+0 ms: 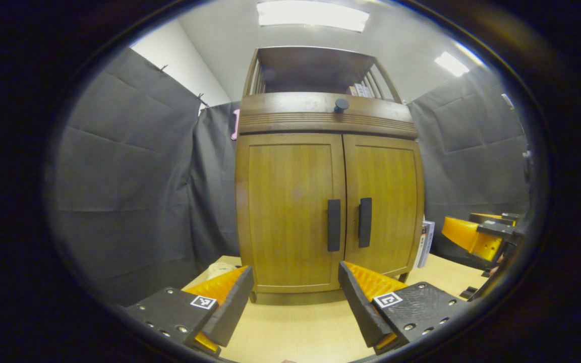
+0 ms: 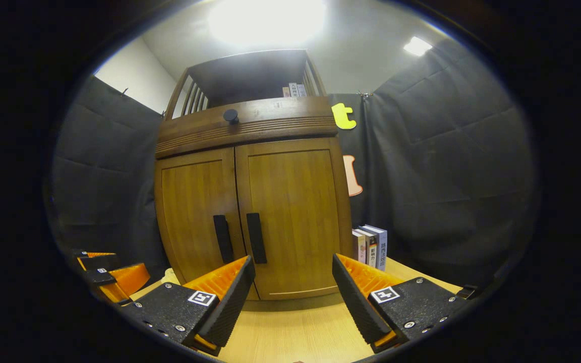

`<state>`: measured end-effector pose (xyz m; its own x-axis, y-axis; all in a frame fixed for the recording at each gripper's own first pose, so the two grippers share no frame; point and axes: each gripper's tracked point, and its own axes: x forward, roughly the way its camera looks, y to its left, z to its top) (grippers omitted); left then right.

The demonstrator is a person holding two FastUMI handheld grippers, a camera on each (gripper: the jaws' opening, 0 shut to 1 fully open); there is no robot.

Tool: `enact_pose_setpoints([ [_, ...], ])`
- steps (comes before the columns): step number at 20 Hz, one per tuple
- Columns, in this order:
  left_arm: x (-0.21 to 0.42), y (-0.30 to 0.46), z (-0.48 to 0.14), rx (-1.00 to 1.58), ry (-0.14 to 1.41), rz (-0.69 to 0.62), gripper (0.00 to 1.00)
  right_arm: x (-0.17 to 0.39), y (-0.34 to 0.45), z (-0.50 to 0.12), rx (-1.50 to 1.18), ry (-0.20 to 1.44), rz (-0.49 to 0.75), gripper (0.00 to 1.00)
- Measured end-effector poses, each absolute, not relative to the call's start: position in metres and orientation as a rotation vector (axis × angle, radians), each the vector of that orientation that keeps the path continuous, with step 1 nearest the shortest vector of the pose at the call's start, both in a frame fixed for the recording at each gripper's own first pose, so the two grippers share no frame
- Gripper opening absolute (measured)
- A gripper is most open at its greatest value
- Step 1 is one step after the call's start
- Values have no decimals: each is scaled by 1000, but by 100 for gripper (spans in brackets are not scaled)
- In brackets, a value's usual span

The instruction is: Open the right door of the double-door shoe cabinet with the right hand, and open the left door with the left hand.

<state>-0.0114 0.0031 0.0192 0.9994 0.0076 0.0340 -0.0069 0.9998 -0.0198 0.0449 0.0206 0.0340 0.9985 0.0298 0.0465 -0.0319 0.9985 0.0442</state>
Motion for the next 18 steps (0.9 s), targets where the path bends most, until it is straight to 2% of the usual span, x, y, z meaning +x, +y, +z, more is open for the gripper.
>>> enact_pose_setpoints([
  [1,-13,4,19,-20,-34,9,89,52,24,36,52,-44,37,95],
  [7,-25,14,18,-28,-28,31,90,98,44,54,93,-59,72,95],
  [9,-29,18,18,-27,-24,41,100,112,53,58,92,-62,84,95],
  [16,-41,33,15,-22,-20,80,100,154,70,48,79,-38,102,95],
  [17,-41,36,17,-22,-22,85,100,165,72,46,70,-30,99,90],
  [18,-42,39,18,-21,-24,91,100,174,74,46,62,-29,99,90],
])
